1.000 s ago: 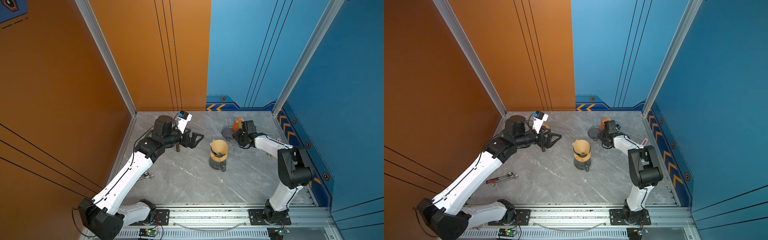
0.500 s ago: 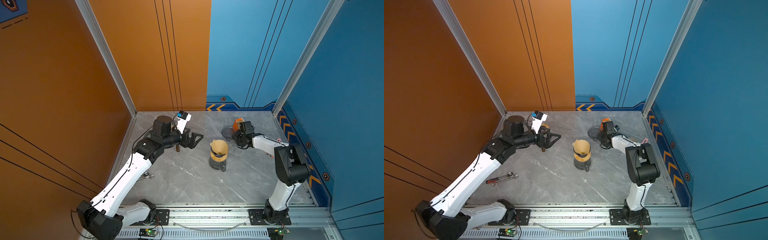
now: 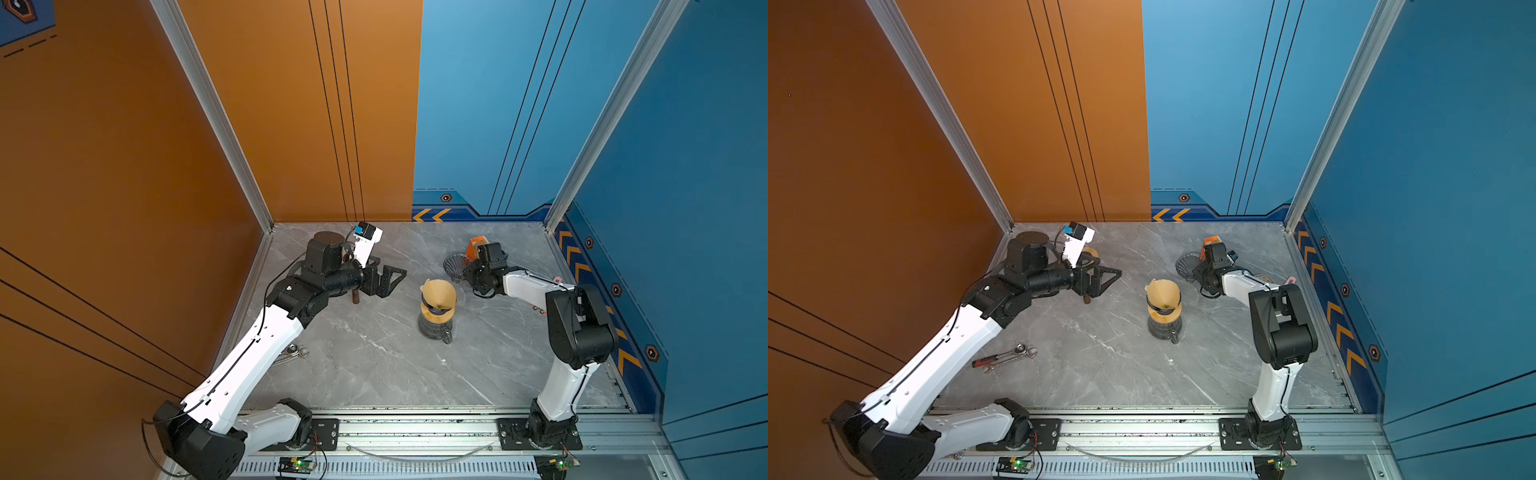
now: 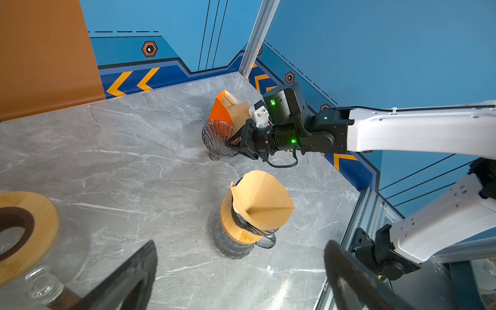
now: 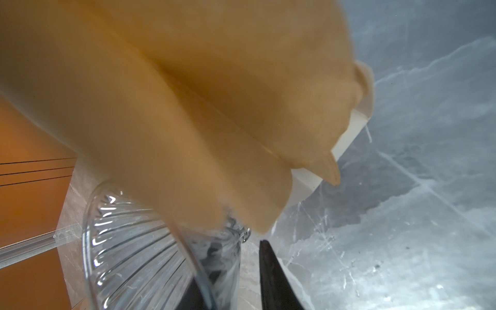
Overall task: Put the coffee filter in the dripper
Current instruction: 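Reach the right gripper to the clear ribbed glass dripper and grasp it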
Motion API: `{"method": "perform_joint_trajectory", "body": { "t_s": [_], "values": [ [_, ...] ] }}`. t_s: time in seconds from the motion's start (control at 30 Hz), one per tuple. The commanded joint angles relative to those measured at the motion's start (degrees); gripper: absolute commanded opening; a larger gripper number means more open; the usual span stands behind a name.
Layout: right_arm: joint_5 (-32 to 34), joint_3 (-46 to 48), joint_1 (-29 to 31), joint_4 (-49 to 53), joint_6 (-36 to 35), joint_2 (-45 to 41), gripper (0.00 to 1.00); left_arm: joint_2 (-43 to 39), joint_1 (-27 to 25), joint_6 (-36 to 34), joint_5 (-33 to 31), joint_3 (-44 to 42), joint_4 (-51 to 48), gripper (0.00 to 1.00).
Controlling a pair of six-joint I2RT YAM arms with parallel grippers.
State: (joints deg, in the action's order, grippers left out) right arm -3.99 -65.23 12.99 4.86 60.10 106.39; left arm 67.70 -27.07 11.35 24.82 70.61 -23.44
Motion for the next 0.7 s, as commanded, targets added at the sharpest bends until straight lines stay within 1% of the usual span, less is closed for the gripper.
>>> {"method": "perform_joint_trajectory", "body": {
  "t_s": [0.0,0.67],
  "values": [
    [1.6,-1.6,0.4,-0.4,0.1,0.9,0.24,-0.9,-0.1,-0.9,-0.6,0.6,-0.6,0.98],
    [2.2,-1.7,0.7,-0.5,-0.7,1.1,0.16,-0.9,-0.1,-0.9,-0.2,0.7,-0.7,0.98]
  ]
}}
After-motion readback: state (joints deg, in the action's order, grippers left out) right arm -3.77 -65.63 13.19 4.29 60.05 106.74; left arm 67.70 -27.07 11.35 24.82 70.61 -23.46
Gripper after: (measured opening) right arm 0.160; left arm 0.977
